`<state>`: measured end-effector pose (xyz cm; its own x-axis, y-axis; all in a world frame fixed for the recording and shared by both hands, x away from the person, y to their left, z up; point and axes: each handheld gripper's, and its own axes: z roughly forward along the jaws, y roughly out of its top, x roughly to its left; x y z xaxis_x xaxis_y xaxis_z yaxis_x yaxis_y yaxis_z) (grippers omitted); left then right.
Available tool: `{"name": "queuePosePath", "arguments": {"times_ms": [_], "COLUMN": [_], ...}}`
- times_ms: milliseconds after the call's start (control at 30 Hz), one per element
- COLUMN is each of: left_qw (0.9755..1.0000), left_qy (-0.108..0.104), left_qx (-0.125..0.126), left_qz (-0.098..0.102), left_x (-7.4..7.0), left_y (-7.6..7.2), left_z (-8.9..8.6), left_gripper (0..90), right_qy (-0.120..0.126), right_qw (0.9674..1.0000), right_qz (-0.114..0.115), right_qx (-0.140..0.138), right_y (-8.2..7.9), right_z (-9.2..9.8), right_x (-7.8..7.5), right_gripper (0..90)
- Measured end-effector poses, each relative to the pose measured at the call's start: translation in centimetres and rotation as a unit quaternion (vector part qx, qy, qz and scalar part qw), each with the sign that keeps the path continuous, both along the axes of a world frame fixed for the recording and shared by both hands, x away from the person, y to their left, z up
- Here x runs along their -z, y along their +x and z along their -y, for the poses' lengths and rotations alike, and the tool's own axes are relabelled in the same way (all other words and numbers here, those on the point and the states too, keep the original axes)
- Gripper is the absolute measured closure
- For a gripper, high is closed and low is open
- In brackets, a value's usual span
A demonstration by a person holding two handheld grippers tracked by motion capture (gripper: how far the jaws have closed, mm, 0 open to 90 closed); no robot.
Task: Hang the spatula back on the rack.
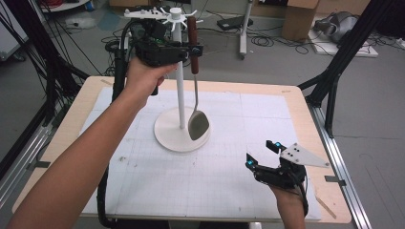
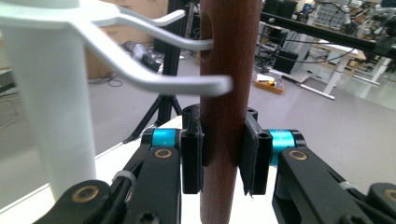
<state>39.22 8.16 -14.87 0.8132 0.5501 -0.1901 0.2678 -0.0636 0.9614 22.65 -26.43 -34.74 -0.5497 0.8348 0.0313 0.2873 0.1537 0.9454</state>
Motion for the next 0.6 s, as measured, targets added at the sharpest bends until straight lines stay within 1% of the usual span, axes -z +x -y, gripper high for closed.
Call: {"name": "queuePosePath", "arguments": {"times_ms": [133, 200, 333, 367, 400, 433, 500, 600], "left_qw": [0.9999, 0.9999, 0.9999, 0.9999, 0.9998, 0.9997, 0.9992, 0.9988], "left_qy": [0.009, 0.013, 0.007, 0.002, -0.004, -0.005, -0.007, -0.012], "left_qx": [-0.006, -0.005, -0.005, -0.002, -0.001, 0.0, -0.004, -0.001], "left_qz": [0.0, 0.0, 0.009, 0.013, 0.02, 0.026, 0.038, 0.047], "left_x": [0.2, 0.3, 0.6, 0.7, 0.9, 1.0, 1.3, 1.9], "left_y": [0.1, 0.1, -0.2, -0.3, -0.5, -0.7, -1.2, -1.8], "left_z": [-0.1, -0.1, -0.4, -0.5, -0.7, -0.9, -1.4, -2.5], "left_gripper": [72.9, 72.8, 72.3, 71.8, 68.8, 63.7, 54.5, 46.7], "right_qy": [0.001, 0.001, 0.002, 0.003, 0.002, 0.001, 0.002, 0.002], "right_qw": [1.0, 1.0, 1.0, 1.0, 1.0, 1.0, 1.0, 1.0], "right_qz": [-0.002, -0.002, -0.002, -0.003, -0.002, -0.002, -0.003, -0.003], "right_qx": [0.0, -0.001, 0.0, 0.001, 0.001, 0.001, 0.002, 0.002], "right_y": [0.0, 0.0, -0.1, -0.1, -0.1, -0.1, -0.1, -0.2], "right_z": [0.0, 0.1, 0.1, 0.1, 0.1, 0.2, 0.2, 0.2], "right_x": [0.0, 0.0, 0.1, 0.1, 0.1, 0.1, 0.1, 0.1], "right_gripper": [18.4, 18.4, 18.4, 18.4, 18.4, 18.4, 18.4, 18.4]}}
